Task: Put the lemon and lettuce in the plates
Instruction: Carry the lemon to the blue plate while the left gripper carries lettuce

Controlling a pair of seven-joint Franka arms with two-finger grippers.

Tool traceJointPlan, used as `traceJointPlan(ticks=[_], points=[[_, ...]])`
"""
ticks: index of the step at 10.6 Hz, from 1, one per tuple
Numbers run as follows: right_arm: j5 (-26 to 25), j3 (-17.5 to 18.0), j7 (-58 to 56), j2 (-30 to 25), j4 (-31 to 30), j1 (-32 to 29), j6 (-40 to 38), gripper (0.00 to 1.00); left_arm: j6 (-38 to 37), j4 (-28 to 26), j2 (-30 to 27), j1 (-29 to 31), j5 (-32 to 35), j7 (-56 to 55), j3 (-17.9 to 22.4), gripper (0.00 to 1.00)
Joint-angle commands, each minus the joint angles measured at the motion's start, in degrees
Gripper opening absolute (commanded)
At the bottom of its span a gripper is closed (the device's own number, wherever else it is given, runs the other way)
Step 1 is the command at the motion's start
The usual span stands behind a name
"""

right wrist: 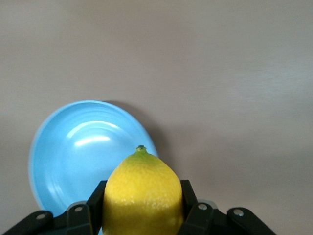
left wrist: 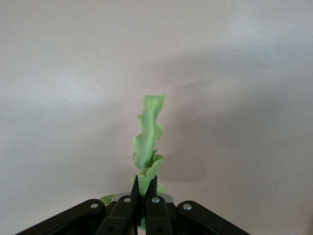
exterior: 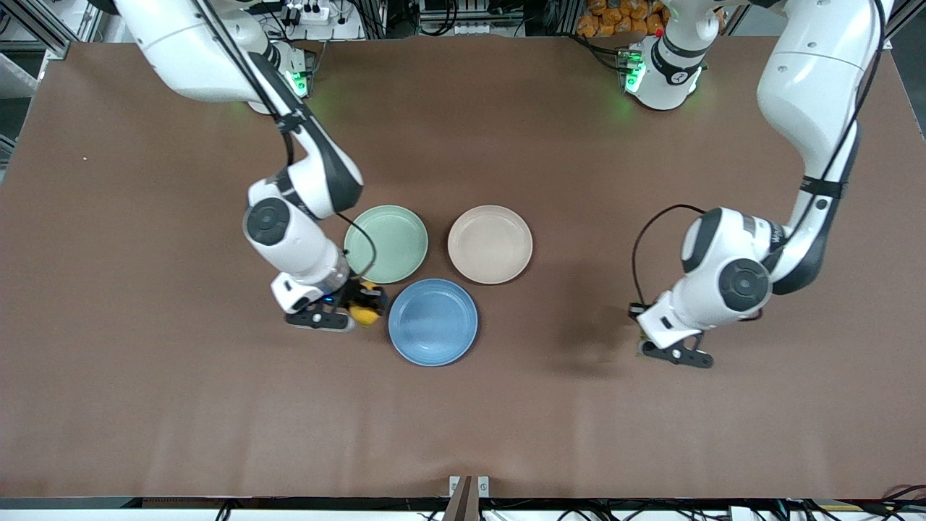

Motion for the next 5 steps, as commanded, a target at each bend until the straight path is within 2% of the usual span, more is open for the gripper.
traceJointPlan(ticks=[1,3,5], points=[[-0.30,0.16,3.51,6.47,7.27,2.29,3.62,0.00,-1.14,-1.80,-1.68,-5.89,-0.90,-11.10,-0.52,0.00],[-0.39,0.16,3.60,9.81,7.73,3.53,10.90,0.00,-1.14,-1.80,-1.24,-11.96,-0.90,-19.82,-0.52,0.00],[-0.82,0.16,3.60,12.10,7.73,3.97,14.36,0.00,-1.14,-1.45,-0.98,-16.18,-0.90,-25.28,-0.52,0.00]])
